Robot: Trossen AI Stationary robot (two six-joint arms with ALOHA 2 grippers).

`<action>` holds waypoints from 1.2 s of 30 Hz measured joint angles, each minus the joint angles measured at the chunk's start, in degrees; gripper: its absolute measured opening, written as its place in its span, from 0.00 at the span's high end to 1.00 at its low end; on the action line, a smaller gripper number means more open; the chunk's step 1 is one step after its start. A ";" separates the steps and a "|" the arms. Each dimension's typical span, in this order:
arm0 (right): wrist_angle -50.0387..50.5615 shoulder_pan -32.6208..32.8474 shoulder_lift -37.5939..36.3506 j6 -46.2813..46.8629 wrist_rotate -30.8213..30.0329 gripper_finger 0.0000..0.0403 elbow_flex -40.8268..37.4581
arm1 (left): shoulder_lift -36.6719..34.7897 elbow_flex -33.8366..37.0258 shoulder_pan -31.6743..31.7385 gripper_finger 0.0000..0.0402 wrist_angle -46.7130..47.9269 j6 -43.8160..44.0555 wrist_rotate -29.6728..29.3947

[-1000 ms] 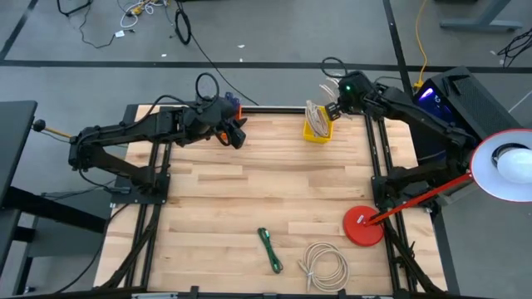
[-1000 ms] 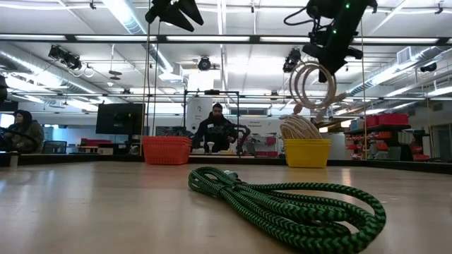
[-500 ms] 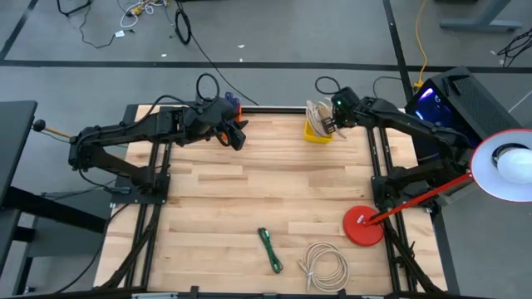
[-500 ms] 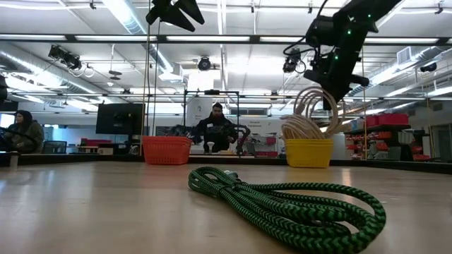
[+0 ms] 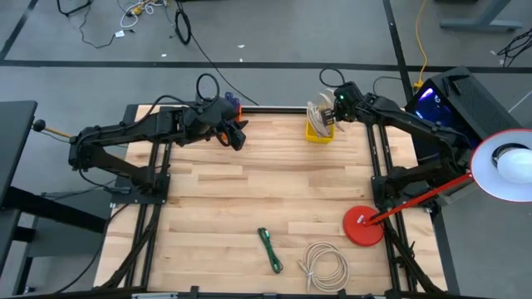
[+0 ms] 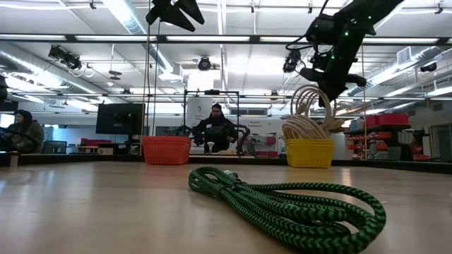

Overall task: Pick & Place USB Port
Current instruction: Put the brown HDMI cable into the yellow bin

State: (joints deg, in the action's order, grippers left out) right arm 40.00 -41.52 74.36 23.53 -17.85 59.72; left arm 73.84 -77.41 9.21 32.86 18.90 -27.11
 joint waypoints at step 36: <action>-4.39 0.48 6.48 -0.28 2.77 0.86 0.09 | 0.00 0.00 0.00 0.54 0.03 -0.13 -0.04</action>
State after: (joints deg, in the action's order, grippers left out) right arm 35.61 -41.04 80.84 23.25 -15.09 59.81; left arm 73.84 -77.41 9.21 32.88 18.76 -27.16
